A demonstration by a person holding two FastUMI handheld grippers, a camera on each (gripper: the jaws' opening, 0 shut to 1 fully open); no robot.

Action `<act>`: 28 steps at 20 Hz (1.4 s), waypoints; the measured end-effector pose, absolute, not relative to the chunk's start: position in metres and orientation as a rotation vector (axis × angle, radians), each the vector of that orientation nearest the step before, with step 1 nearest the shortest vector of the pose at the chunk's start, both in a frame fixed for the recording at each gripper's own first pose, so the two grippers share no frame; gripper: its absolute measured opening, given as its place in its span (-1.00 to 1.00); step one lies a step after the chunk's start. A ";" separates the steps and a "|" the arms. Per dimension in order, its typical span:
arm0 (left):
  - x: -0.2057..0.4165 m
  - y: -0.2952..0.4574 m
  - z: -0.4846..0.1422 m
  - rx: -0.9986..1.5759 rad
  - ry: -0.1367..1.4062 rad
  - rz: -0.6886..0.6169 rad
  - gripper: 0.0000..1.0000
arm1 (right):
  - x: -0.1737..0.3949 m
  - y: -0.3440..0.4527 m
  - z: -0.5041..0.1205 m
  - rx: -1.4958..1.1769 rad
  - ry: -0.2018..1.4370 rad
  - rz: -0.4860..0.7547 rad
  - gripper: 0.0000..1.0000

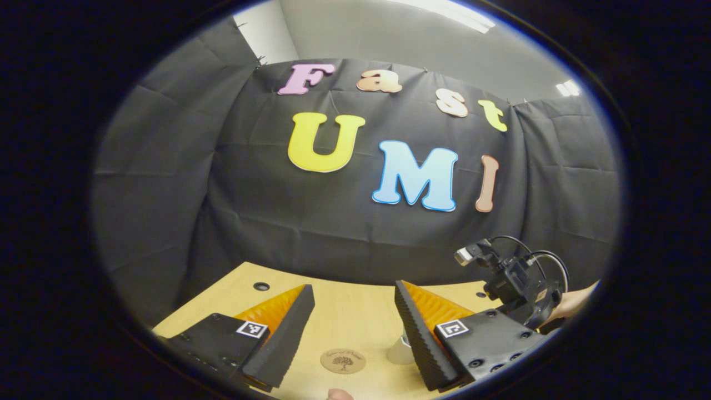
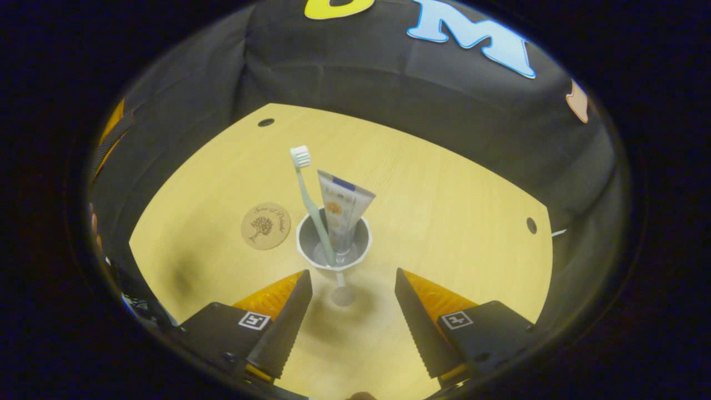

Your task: Put the toothbrush and toothpaste on the desktop into the cup, then pick up the cup and place it on the coaster on the desktop.

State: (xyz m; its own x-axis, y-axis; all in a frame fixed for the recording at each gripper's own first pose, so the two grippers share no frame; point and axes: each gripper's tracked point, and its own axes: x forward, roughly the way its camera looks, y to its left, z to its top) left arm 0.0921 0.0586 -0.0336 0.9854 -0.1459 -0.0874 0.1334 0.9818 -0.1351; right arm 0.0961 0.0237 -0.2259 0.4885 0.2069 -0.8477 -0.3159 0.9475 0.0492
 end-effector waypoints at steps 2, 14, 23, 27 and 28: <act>0.093 0.058 -0.037 -0.140 0.112 -0.147 0.89 | 0.093 0.025 -0.232 -0.135 1.059 0.332 0.92; 0.093 0.062 -0.056 -0.183 0.162 -0.142 0.89 | 0.102 0.027 -0.266 -0.151 1.266 0.365 0.80; 0.085 0.068 -0.060 -0.198 0.172 -0.117 0.80 | 0.101 0.038 -0.286 -0.172 1.379 0.411 0.19; 0.081 0.075 -0.060 -0.198 0.172 -0.106 0.80 | 0.106 0.037 -0.288 -0.180 1.390 0.399 -0.26; 0.081 0.076 -0.061 -0.199 0.173 -0.102 0.89 | 0.108 0.038 -0.282 -0.177 1.389 0.396 -0.17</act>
